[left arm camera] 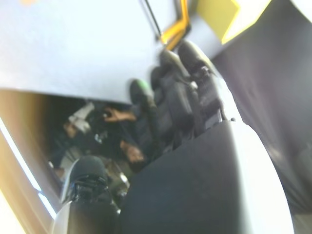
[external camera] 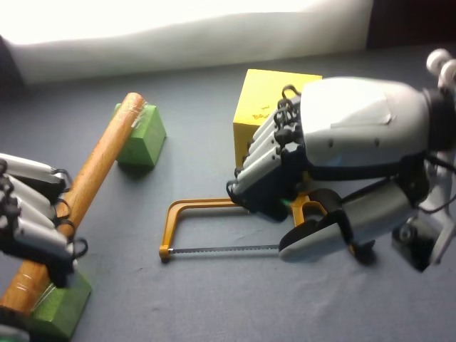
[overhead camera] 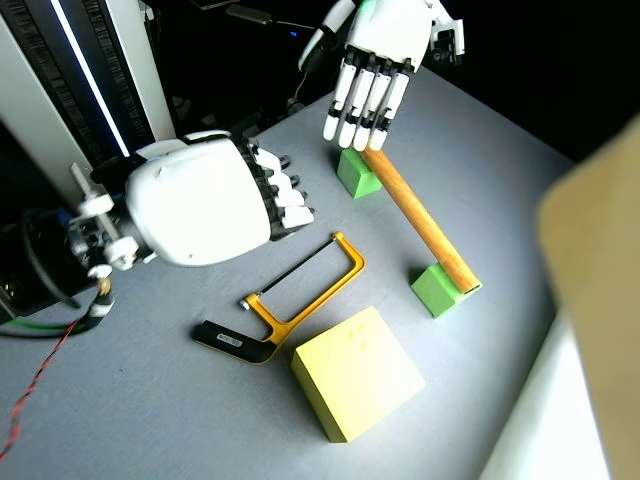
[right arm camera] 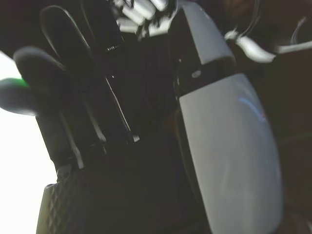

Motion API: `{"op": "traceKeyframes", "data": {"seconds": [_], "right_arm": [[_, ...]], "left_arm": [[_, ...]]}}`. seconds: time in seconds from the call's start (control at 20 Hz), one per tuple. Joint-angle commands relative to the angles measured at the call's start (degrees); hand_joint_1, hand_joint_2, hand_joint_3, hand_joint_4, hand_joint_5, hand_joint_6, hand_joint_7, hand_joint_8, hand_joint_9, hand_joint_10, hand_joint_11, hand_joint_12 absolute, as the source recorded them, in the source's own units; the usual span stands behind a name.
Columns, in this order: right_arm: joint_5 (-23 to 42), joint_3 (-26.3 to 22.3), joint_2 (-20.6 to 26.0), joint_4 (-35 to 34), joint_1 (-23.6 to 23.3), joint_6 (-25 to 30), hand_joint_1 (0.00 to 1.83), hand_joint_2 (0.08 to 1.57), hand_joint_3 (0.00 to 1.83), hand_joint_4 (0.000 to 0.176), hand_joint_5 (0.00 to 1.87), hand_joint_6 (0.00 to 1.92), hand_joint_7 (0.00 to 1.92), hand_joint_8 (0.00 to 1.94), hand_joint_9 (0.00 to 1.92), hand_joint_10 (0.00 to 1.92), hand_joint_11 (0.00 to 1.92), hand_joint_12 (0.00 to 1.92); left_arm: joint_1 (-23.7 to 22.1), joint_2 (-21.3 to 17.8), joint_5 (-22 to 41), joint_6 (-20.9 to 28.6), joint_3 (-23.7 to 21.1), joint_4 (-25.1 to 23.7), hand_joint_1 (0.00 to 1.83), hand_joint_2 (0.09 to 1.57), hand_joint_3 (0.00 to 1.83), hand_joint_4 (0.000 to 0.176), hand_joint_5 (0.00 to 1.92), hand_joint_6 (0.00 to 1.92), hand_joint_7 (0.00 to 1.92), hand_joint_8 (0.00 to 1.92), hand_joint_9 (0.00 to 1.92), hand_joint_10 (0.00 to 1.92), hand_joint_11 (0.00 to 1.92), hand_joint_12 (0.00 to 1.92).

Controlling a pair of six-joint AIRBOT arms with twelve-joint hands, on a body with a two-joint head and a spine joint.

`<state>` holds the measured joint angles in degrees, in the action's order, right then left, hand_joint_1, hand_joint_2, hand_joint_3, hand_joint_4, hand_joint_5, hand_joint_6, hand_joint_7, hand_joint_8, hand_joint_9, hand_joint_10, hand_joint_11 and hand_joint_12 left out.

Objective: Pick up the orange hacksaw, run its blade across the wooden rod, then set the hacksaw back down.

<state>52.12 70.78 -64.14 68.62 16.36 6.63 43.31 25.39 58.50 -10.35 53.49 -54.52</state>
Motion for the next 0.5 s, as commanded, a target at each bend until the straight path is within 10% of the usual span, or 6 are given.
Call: {"op": "traceKeyframes", "data": {"seconds": [0.0, 0.25, 0.45], "right_arm": [[6.13, 0.27, -0.18, -1.73, -1.27, 0.73, 0.43, 1.23, 0.0, 0.0, 0.9, 1.91, 1.08, 1.94, 1.28, 1.92, 1.42, 1.92], [12.23, 3.32, -1.92, 11.52, -8.88, 4.68, 0.39, 1.29, 0.01, 0.0, 1.08, 1.92, 1.25, 1.94, 1.45, 1.92, 1.62, 1.92], [14.72, 4.02, -2.29, 11.79, -9.05, 4.88, 0.4, 1.37, 0.01, 0.0, 1.19, 1.92, 1.34, 1.94, 1.49, 1.92, 1.66, 1.92]], "left_arm": [[-0.14, 0.08, 6.48, 0.14, 0.39, 3.57, 0.53, 1.31, 0.0, 0.015, 0.64, 1.89, 0.77, 1.84, 0.82, 1.89, 0.85, 1.91], [0.68, 0.6, 9.56, 0.21, 1.6, 3.57, 0.52, 1.33, 0.0, 0.026, 1.13, 1.92, 1.14, 1.92, 1.17, 1.92, 1.2, 1.92], [0.71, 0.91, 10.76, 0.2, 1.44, 3.56, 0.45, 1.31, 0.0, 0.0, 1.3, 1.92, 1.35, 1.92, 1.38, 1.92, 1.39, 1.92]]}}
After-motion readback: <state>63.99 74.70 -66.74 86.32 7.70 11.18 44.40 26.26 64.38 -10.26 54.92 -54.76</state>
